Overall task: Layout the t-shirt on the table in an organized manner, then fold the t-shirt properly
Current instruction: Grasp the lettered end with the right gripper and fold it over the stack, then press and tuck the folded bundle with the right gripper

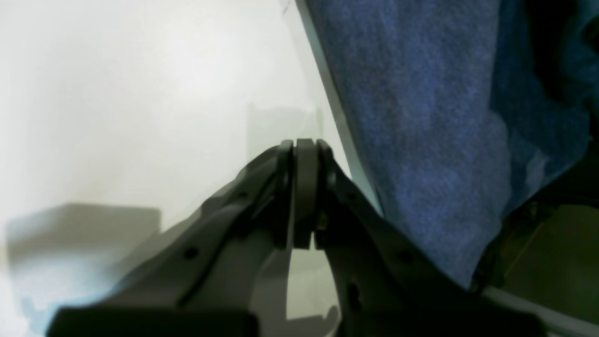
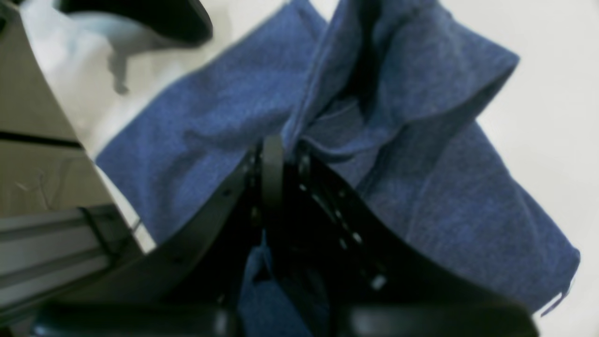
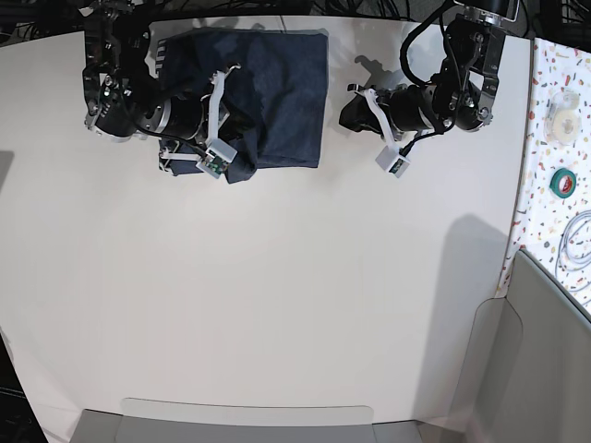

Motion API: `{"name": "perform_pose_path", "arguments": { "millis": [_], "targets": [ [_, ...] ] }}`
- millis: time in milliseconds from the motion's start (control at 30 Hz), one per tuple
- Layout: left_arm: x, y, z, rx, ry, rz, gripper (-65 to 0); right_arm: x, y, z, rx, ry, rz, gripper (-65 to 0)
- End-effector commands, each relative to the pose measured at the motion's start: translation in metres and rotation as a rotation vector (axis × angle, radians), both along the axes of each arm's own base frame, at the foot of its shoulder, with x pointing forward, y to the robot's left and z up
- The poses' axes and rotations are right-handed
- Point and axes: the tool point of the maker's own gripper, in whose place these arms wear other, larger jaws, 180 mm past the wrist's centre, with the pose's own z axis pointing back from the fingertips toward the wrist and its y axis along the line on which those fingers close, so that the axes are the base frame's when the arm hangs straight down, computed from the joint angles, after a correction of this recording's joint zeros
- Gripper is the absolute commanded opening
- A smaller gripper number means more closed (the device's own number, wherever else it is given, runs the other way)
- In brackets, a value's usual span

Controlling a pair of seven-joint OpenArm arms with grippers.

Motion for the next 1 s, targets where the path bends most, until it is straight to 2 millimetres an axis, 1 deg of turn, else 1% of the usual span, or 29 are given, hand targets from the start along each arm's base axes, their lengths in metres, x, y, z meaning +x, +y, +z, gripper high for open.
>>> {"name": "perform_pose_path", "arguments": {
  "millis": [0, 67, 200, 333, 500, 567, 633, 700, 800, 867, 967],
  "targets": [
    [-0.014, 0.019, -0.018, 0.124, 0.065, -0.02, -62.9, 0.003, 0.01, 0.007, 0.024, -0.03, 0.018, -65.0],
    [-0.014, 0.019, -0.018, 0.124, 0.063, -0.018, -62.9, 0.0, 0.015, 0.0, -0.021, -0.031, 0.041, -65.0],
    [-0.014, 0.019, -0.018, 0.124, 0.063, -0.018, -62.9, -0.004, 0.024, -0.006, -0.065, -0.038, 0.07, -65.0],
    [-0.014, 0.02, -0.018, 0.124, 0.063, -0.016, -62.9, -0.003, 0.03, -0.009, -0.108, -0.057, 0.092, -65.0],
    [-0.014, 0.019, -0.018, 0.124, 0.064, -0.019, -62.9, -0.003, 0.031, -0.02, -0.168, -0.054, 0.119, -65.0],
    [-0.014, 0.019, -0.018, 0.124, 0.064, -0.019, -62.9, 0.0, 0.033, -0.02, -0.18, -0.061, 0.127, -65.0],
    [-0.014, 0.018, -0.018, 0.122, 0.064, -0.02, -62.9, -0.003, 0.04, -0.019, -0.169, -0.061, 0.142, -65.0],
    [-0.014, 0.018, -0.018, 0.121, 0.063, -0.02, -62.9, -0.001, 0.043, -0.017, -0.164, -0.07, 0.147, -65.0],
    [-0.014, 0.018, -0.018, 0.121, 0.063, -0.02, -62.9, -0.002, 0.051, -0.015, -0.16, -0.079, 0.174, -65.0],
    [-0.014, 0.015, -0.018, 0.114, 0.063, -0.018, -62.9, -0.002, 0.055, -0.013, -0.157, -0.089, 0.192, -59.4],
    [-0.013, 0.012, -0.017, 0.104, 0.062, -0.012, -62.9, -0.003, 0.064, -0.009, -0.144, -0.103, 0.221, -45.5]
  ]
}}
